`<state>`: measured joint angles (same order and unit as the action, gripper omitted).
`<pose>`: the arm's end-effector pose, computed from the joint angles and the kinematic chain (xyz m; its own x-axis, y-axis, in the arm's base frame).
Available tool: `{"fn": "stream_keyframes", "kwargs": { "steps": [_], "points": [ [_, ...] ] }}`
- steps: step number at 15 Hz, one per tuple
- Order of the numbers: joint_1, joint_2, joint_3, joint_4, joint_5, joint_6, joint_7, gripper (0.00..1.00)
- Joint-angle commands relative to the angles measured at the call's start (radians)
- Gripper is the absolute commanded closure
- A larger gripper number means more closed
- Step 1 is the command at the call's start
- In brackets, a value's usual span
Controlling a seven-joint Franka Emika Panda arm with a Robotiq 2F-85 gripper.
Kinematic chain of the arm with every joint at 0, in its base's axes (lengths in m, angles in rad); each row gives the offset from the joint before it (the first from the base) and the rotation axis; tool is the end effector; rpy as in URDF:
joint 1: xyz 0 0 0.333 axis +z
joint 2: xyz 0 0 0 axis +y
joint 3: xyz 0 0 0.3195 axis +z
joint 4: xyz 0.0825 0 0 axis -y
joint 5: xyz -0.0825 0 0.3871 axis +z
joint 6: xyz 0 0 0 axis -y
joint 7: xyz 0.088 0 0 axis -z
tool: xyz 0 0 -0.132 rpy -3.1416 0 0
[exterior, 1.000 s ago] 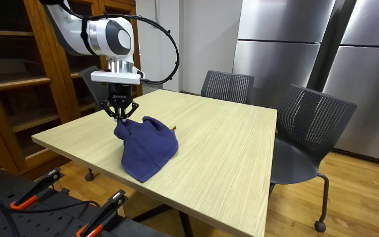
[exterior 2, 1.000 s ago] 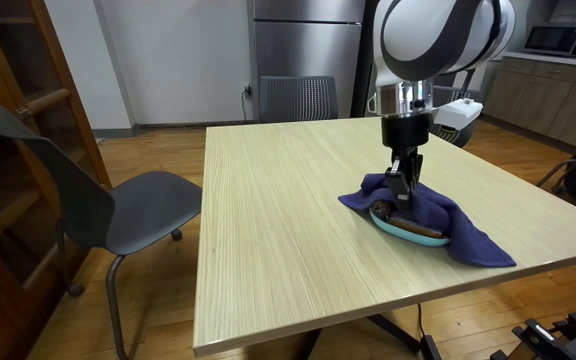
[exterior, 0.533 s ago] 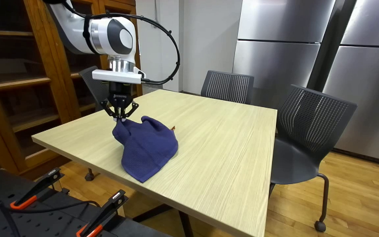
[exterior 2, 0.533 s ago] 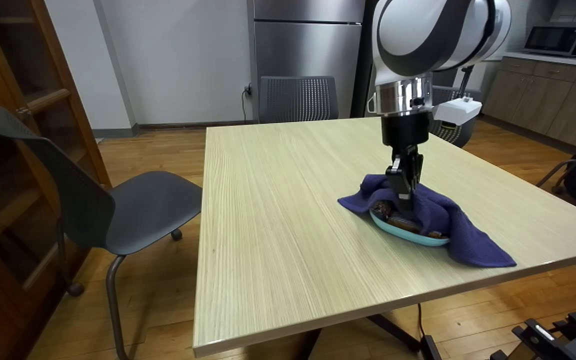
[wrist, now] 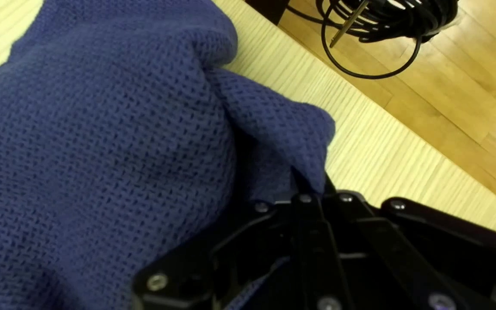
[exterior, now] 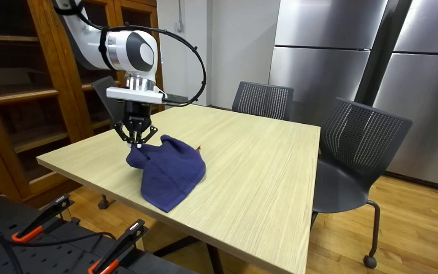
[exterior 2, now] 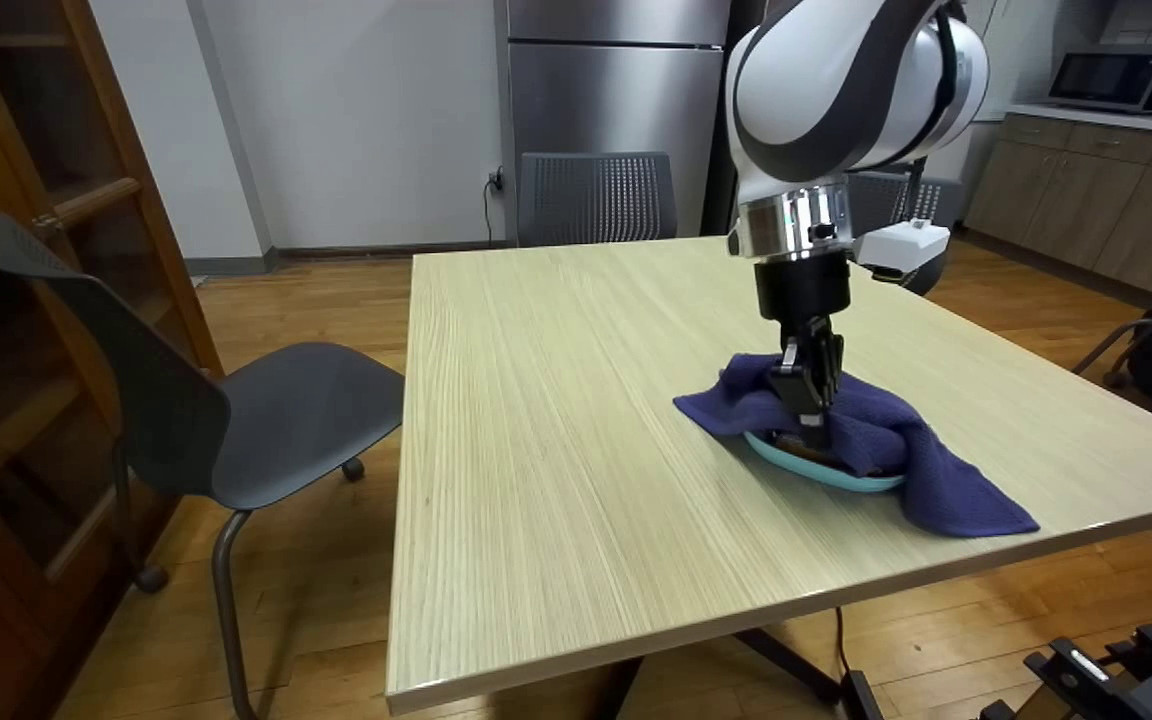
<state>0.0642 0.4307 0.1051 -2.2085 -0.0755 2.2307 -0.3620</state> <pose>0.4888 0.0837 0.1344 0.7579 0.5402 -0.3657 0.5265 -0.8375 -0.1462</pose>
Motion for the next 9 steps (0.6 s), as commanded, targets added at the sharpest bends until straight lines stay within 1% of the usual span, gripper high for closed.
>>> {"fn": "stream_keyframes", "kwargs": {
  "steps": [1,9],
  "points": [
    [-0.006,0.014,0.022,0.036,0.003,-0.074,-0.012,0.99],
    [0.008,0.083,0.025,0.079,-0.008,-0.113,0.012,0.99]
  ]
}}
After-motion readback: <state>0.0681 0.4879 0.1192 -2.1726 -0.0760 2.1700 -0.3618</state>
